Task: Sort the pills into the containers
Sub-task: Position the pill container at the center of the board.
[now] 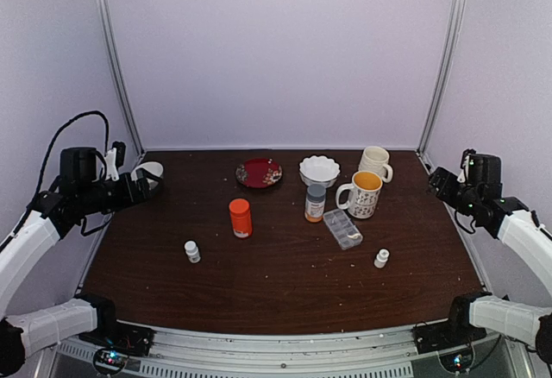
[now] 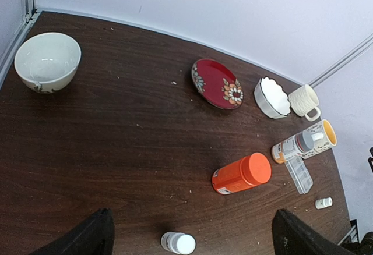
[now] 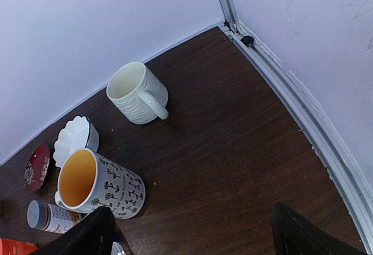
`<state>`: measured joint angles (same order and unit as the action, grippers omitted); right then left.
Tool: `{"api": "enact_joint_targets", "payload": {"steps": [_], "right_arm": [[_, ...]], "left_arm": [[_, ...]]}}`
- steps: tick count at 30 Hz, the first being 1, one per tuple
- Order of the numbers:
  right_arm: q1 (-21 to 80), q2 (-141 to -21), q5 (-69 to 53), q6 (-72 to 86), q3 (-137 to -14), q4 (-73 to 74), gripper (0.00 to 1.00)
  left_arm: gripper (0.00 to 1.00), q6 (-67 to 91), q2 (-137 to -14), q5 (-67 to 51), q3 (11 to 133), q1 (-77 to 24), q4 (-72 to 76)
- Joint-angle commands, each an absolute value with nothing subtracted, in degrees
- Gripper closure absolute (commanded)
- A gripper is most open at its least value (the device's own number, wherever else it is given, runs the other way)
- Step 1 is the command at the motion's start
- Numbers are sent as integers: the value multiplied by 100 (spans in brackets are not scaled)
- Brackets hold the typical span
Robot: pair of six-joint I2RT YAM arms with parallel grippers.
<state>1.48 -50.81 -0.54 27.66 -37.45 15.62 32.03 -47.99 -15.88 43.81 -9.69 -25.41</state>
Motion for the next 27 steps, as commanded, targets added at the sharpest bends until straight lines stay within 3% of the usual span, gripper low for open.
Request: {"api": "enact_joint_targets", "payload": {"steps": [1, 8, 13, 17, 27], "right_arm": [[125, -5141, -494, 2871, -3845, 1839, 4], [277, -4816, -1262, 2648, -3728, 1663, 6], [1310, -4617, -1007, 2026, -3966, 1981, 0], [1935, -5113, -1152, 1939, -4355, 2374, 0], [3552, -7025, -106, 1828, -5155, 2617, 0]], "left_arm": [[2, 3155, -4649, -1803, 4368, -959, -2347], [2, 3035, -4433, -2387, 4012, -958, -2109], [2, 3090, -4532, -2511, 3972, -958, -2055], [2, 3312, -4579, -2179, 3950, -964, -2022], [2, 2994, -4565, -2882, 3893, -960, -1820]]}}
